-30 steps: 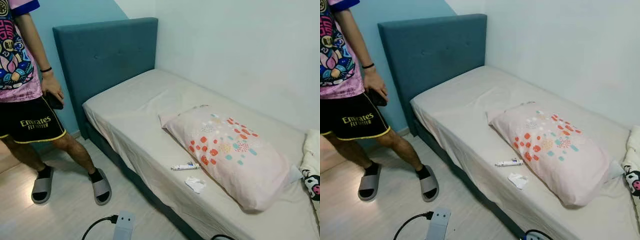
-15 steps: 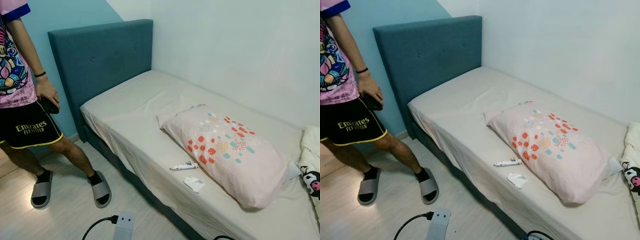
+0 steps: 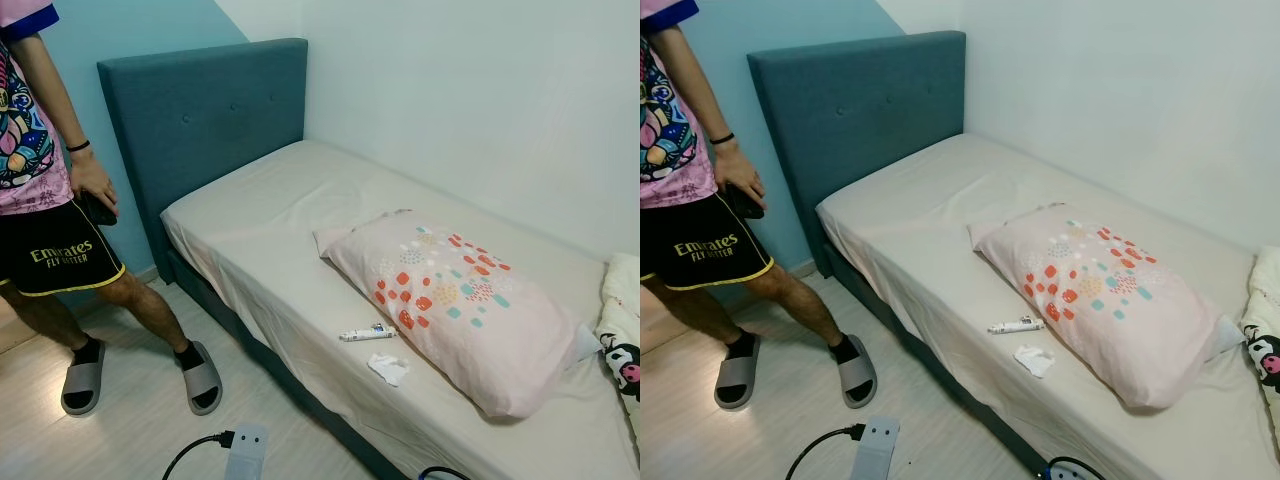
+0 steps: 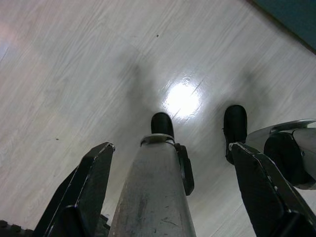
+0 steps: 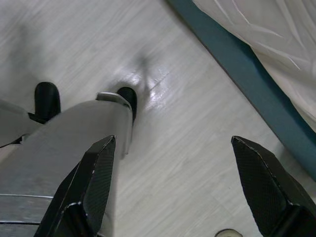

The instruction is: Clean up the room

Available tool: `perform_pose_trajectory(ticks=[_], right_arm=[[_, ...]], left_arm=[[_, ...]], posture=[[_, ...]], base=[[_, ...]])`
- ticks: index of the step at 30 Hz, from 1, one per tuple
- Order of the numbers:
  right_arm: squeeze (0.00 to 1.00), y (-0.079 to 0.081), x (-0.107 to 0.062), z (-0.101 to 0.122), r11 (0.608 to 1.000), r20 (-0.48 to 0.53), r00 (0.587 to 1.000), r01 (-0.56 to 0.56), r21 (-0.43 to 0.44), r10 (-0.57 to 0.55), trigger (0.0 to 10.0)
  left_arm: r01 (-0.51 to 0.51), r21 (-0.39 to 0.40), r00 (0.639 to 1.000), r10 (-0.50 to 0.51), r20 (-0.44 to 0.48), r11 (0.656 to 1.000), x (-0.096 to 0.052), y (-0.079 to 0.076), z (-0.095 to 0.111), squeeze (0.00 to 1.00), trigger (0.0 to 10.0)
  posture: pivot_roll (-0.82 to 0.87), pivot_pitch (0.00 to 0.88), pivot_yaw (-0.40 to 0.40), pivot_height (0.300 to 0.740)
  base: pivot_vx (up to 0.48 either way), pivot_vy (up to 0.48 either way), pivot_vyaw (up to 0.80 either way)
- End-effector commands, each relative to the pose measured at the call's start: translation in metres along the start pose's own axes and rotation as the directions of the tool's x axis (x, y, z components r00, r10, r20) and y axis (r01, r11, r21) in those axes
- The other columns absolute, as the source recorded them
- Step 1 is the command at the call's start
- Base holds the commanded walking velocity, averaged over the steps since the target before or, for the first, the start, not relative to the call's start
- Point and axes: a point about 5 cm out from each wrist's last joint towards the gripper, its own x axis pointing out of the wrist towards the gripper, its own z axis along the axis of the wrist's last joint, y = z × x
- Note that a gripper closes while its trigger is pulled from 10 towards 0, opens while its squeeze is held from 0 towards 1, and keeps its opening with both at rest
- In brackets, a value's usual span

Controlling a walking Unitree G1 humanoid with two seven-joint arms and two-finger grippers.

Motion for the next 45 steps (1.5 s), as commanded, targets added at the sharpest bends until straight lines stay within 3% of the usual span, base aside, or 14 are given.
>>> perform_pose_trajectory(ticks=[1, 16, 25, 31, 36, 42, 45], right_arm=[[0.00, 0.002, 0.000, -0.002, 1.000, -0.011, 1.000, -0.006, 0.007, 0.007, 10.0], [0.00, -0.010, 0.000, 0.005, 1.000, 0.001, 1.000, 0.010, 0.007, -0.010, 10.0], [0.00, -0.022, -0.003, -0.008, 1.000, -0.018, 1.000, 0.022, 0.010, -0.022, 10.0], [0.00, -0.011, -0.005, -0.024, 1.000, -0.056, 0.998, -0.009, -0.006, 0.009, 10.0], [0.00, 0.003, -0.003, -0.024, 0.999, -0.059, 0.998, -0.027, -0.019, 0.026, 10.0], [0.00, 0.013, -0.002, -0.016, 0.999, -0.042, 0.999, -0.035, -0.027, 0.034, 10.0], [0.00, 0.006, 0.000, -0.004, 1.000, -0.010, 1.000, -0.018, -0.023, 0.018, 10.0]], left_arm=[[0.012, -0.019, 1.000, -0.012, -0.008, 1.000, -0.002, -0.007, -0.005, 0.00, 10.0], [0.014, -0.032, 1.000, -0.013, 0.007, 0.999, -0.002, -0.010, -0.003, 0.00, 10.0], [0.021, -0.029, 1.000, -0.021, -0.008, 0.999, -0.002, -0.010, -0.004, 0.00, 10.0], [0.007, -0.025, 1.000, -0.008, -0.030, 1.000, -0.003, -0.008, -0.016, 0.00, 10.0], [0.012, 0.000, 0.999, -0.012, -0.045, 1.000, -0.003, -0.007, -0.021, 0.00, 10.0], [0.010, 0.001, 0.999, -0.010, -0.034, 1.000, -0.003, -0.006, -0.021, 0.00, 10.0], [0.016, -0.009, 1.000, -0.016, -0.007, 1.000, -0.003, -0.008, -0.013, 0.00, 10.0]], posture=[[0.04, 0.000, -0.077, 0.740], [0.03, 0.000, -0.082, 0.740], [0.02, 0.000, -0.079, 0.740], [0.05, 0.061, -0.082, 0.740], [0.05, 0.083, -0.078, 0.740], [0.04, 0.028, -0.083, 0.740], [0.04, 0.000, -0.083, 0.740]], base=[[0.000, 0.000, 0.00], [0.000, 0.000, 0.00], [0.000, 0.000, 0.00], [0.000, 0.000, 0.00], [0.000, 0.000, 0.00], [0.000, 0.000, 0.00], [0.000, 0.000, 0.00]])
